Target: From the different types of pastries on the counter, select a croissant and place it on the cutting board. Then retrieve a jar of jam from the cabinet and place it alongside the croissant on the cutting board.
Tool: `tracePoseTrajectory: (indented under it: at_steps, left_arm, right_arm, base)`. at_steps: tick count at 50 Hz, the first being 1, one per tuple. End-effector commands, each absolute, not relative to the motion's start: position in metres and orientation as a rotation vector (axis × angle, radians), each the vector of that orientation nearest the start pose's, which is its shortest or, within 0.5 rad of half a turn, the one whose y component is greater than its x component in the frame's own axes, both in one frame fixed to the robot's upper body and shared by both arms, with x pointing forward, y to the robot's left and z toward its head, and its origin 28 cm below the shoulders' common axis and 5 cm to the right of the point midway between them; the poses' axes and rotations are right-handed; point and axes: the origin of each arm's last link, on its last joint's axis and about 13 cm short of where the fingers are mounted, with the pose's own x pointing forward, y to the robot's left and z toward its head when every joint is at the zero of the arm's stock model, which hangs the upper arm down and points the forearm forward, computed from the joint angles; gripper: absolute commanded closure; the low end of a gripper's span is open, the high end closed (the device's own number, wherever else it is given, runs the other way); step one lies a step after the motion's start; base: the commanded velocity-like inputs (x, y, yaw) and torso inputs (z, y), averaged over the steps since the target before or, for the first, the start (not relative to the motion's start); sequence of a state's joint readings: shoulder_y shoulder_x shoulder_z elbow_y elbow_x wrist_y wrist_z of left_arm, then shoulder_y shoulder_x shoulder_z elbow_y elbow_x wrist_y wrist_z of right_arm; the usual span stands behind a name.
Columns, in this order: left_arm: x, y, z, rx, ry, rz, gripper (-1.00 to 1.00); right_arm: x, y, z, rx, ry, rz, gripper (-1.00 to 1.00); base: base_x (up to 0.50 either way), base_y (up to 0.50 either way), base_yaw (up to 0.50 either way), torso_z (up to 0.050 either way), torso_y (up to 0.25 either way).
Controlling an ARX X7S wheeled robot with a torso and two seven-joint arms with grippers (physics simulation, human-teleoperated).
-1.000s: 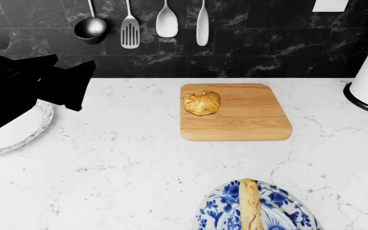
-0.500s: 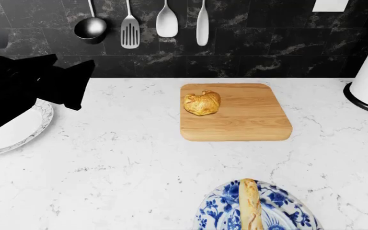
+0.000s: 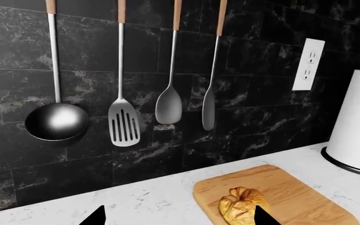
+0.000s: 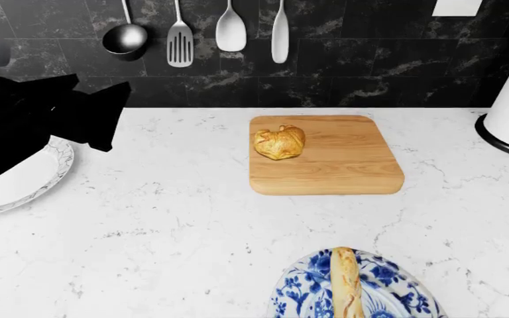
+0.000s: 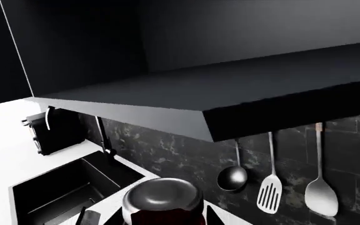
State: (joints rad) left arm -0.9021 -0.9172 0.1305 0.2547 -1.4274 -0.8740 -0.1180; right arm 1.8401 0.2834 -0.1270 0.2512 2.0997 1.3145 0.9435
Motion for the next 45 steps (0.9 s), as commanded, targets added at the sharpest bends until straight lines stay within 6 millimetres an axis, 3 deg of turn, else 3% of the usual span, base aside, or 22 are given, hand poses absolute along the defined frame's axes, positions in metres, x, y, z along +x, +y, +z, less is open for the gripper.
tracePoseTrajectory:
  at_steps: [1, 12, 27, 45]
  left_arm:
    - [0.254, 0.320, 0.286, -0.108, -0.002, -0.470, -1.00]
    - [0.254, 0.321, 0.285, -0.111, -0.003, -0.469, -1.00]
    - [0.254, 0.321, 0.285, -0.111, -0.002, -0.470, -1.00]
    - [0.254, 0.320, 0.286, -0.109, -0.003, -0.468, -1.00]
  right_arm:
    - [0.224, -0.089, 0.457, 0.182, 0.035, 0.814, 1.00]
    - [0.239, -0.093, 0.440, 0.152, 0.087, 0.745, 1.00]
    - [0.265, -0.111, 0.432, 0.148, 0.040, 0.591, 1.00]
    - [0.285, -0.145, 0.403, 0.075, -0.022, 0.404, 1.00]
  base:
    - [0.00, 0.00, 0.00, 0.000, 0.000]
    - [0.00, 0.00, 0.00, 0.000, 0.000]
    - [0.00, 0.00, 0.00, 0.000, 0.001]
    - [0.00, 0.00, 0.00, 0.000, 0.001]
